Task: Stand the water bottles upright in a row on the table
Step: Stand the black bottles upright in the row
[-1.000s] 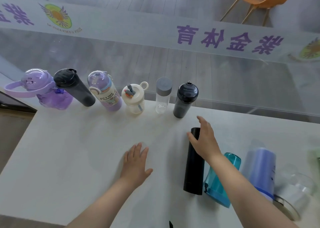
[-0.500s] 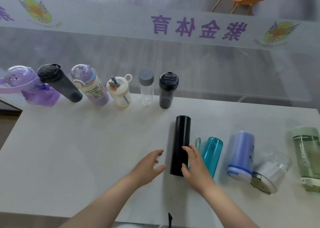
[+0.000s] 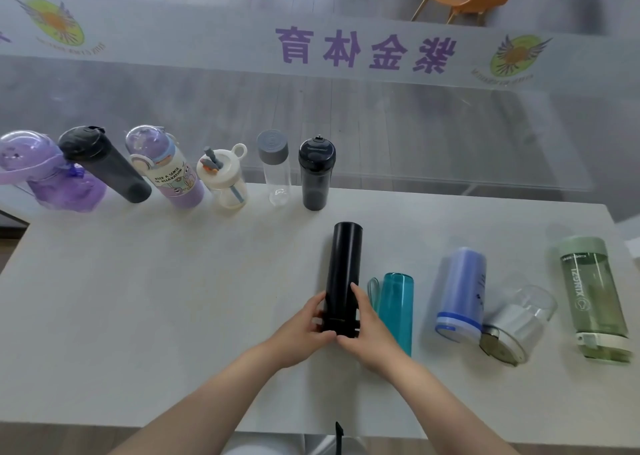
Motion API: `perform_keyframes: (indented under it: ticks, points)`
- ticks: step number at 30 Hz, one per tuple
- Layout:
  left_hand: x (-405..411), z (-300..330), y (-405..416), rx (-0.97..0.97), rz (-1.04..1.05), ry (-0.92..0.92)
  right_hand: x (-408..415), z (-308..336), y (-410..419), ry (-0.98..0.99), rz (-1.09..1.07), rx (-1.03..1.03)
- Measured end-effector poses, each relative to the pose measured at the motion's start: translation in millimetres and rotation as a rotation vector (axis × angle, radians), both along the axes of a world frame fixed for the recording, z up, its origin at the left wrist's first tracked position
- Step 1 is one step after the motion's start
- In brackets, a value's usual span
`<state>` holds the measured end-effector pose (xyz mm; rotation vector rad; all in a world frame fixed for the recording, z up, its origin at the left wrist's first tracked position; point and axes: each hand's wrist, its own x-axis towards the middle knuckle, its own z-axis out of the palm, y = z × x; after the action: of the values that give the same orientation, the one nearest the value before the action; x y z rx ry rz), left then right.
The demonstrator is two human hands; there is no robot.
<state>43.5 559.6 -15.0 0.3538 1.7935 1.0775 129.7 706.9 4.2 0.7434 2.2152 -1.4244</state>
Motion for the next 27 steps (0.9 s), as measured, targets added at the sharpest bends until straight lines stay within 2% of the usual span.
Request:
perform_keyframes:
  ticks: [7, 12, 17, 19, 23, 27]
  points:
    - [-2.6, 17.7, -14.1, 0.093, 0.092, 0.128, 1.2, 21.9, 4.0, 0.111, -0.102, -0.189]
    - [-11.7, 38.8, -20.4, 0.174, 0.11, 0.198, 1.8, 38.8, 13.4, 0.135, -0.094, -0.157]
    - [-26.8, 65.0, -13.6, 0.24, 0.041, 0.233, -4.4, 64.8, 16.0, 0.179, -0.097, -0.14]
    - [-31.8, 74.0, -7.4, 0.247, 0.045, 0.219, -10.2, 73.4, 16.3, 0.19, -0.116, -0.131]
    - [-46.0, 90.3, 10.8, 0.165, 0.084, 0.309, -27.3, 85.1, 22.0, 0.201, -0.199, -0.142]
    - [-57.4, 98.1, 31.1, 0.143, 0.152, 0.288, -39.6, 85.3, 32.6, 0.256, -0.233, -0.134]
